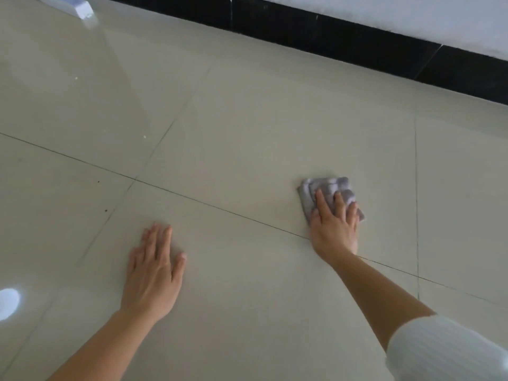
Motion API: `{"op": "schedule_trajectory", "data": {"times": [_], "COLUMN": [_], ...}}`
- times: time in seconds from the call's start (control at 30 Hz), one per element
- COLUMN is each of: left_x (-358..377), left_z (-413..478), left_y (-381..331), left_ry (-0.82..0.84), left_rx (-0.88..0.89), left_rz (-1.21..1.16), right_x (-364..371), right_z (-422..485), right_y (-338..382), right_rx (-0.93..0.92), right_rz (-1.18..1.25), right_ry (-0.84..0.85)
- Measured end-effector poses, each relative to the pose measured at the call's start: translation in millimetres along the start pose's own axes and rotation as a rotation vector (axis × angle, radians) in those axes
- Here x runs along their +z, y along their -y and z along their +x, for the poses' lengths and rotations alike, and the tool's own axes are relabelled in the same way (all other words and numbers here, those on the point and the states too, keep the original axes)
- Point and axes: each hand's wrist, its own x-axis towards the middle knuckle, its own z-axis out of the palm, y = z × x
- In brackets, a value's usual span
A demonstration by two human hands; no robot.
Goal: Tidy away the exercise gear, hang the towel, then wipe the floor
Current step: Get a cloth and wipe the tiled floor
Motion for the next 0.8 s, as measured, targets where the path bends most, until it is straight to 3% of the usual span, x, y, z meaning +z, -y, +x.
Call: {"op": "schedule_trajectory", "data": {"times": [0.17, 0.23, 0.33, 0.43, 0.67, 0.73, 0.8], "left_x": [9, 10, 8, 5, 6, 6, 5], "left_z": [-28, -32, -35, -36, -39, -39, -40], "left_y": [9, 20, 30, 31, 15, 12, 7], "left_ry": [0.003, 0.015, 0.0, 0.005, 0.028, 0.041, 0.045], "left_rx": [-0.027, 0.025, 0.084, 0.093, -0.01, -0.031, -0.054], "left_rz": [-0.036, -0.011, 0.01, -0.006, -0.033, -0.036, -0.052], "right_x": [57, 72, 72, 52, 10, 18, 28], "right_z": [-90, -113, -101, -74, -77, -85, -98], "right_y": [97, 94, 58, 4, -84, -72, -44], "right_rx": [-0.668, -0.901, -1.106, -0.962, -0.007, 0.115, 0.007], "right_rz": [-0.167, -0.235, -0.283, -0.303, -0.057, -0.034, -0.091], "right_ry": [0.206, 0.196, 0.168, 0.104, -0.067, -0.124, -0.163]}}
